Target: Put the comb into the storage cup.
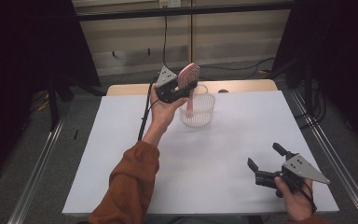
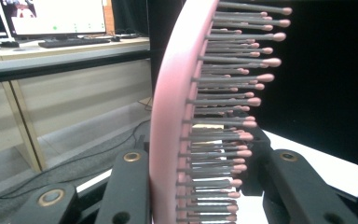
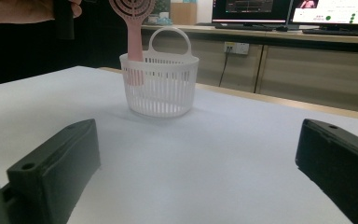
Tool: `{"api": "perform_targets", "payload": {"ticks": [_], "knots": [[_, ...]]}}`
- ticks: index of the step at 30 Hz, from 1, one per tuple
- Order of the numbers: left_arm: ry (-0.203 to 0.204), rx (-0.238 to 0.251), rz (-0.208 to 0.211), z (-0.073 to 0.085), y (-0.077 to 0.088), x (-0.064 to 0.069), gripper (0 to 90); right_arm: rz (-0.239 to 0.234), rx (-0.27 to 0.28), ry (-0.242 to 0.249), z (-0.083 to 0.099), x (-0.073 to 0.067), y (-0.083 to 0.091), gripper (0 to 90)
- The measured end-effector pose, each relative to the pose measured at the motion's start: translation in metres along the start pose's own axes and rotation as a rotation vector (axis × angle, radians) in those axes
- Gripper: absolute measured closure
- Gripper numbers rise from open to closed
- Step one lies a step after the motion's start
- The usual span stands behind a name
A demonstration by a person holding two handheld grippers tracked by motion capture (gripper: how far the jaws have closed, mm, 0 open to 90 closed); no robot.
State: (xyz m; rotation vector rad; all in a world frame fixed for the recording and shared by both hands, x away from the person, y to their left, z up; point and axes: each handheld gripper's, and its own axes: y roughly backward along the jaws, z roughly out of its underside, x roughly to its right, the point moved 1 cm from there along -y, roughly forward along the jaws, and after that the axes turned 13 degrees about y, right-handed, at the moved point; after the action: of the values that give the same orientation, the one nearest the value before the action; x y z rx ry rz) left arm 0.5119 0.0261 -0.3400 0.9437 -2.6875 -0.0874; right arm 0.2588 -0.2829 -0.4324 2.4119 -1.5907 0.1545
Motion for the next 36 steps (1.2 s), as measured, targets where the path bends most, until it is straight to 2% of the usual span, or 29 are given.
{"api": "perform_targets", "payload": {"ticks": [6,17,20,36], "knots": [[-0.003,-0.008,-0.008,0.008,-0.003,-0.001,64.2,0.003,-0.002,-0.004,0.0,0.0,0.0,0.0],[0.004,-0.015,0.002,0.02,-0.009,-0.001,64.1,0.001,-0.006,-0.002,0.001,0.001,-0.001,0.0],[0.016,0.007,0.026,0.023,-0.011,-0.002,64.1,-0.003,-0.008,0.0,0.001,0.0,-0.001,0.0],[0.037,-0.029,0.008,0.037,-0.009,-0.012,63.6,-0.017,-0.018,-0.001,0.002,-0.001,-0.002,0.0]]}}
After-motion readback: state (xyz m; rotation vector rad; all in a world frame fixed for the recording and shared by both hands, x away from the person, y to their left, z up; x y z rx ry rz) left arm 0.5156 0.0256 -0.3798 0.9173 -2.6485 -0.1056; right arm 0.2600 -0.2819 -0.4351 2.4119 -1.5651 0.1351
